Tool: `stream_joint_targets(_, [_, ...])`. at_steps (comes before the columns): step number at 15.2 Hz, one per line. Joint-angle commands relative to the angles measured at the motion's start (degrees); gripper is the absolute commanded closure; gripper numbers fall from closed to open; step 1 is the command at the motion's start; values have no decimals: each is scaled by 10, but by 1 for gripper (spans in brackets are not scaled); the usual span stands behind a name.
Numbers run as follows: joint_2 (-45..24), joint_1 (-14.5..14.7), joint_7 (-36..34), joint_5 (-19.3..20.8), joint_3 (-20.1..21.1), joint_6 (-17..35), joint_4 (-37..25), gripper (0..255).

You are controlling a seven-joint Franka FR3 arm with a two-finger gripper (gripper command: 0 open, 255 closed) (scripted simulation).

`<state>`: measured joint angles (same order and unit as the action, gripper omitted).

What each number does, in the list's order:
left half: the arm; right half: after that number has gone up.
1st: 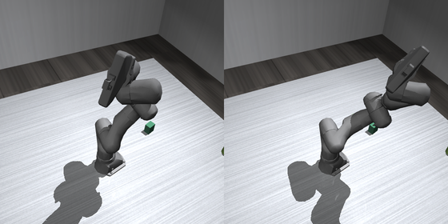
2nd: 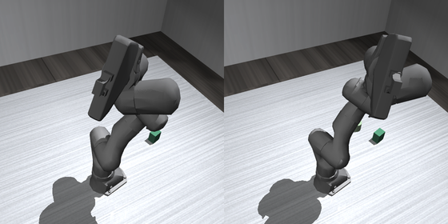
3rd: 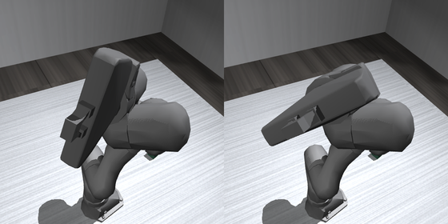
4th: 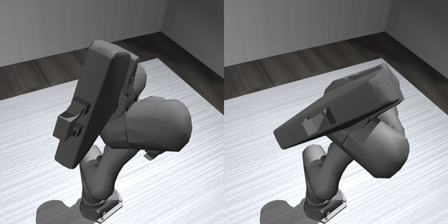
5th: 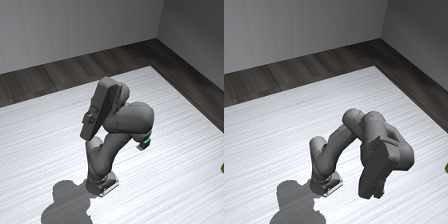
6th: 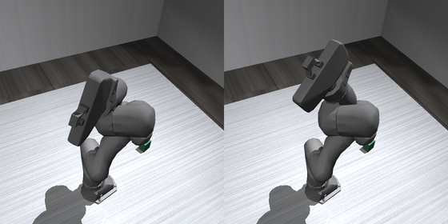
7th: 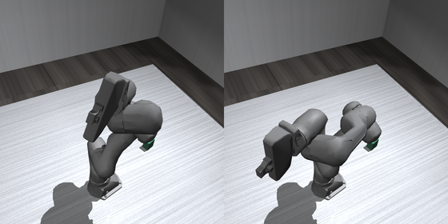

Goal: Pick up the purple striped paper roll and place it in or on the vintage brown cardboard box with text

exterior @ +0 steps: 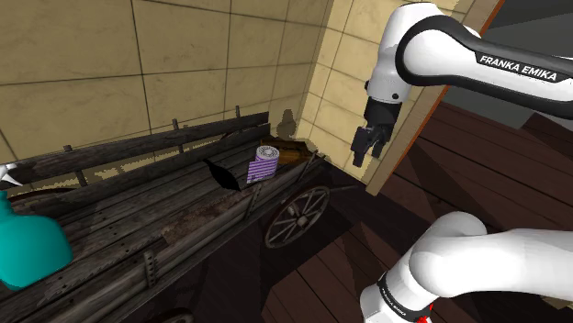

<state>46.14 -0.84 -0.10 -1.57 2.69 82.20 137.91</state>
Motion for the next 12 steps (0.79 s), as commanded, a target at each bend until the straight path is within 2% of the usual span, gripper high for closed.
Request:
stream_joint_targets(1, [0,0,0,0,0,0,0,0])
stream_joint_targets(7, [-93,-14,-91,-31,44,115,3,0])
stream_joint_targets(12, [-187,-28,-165,-40,76,205,-19,0])
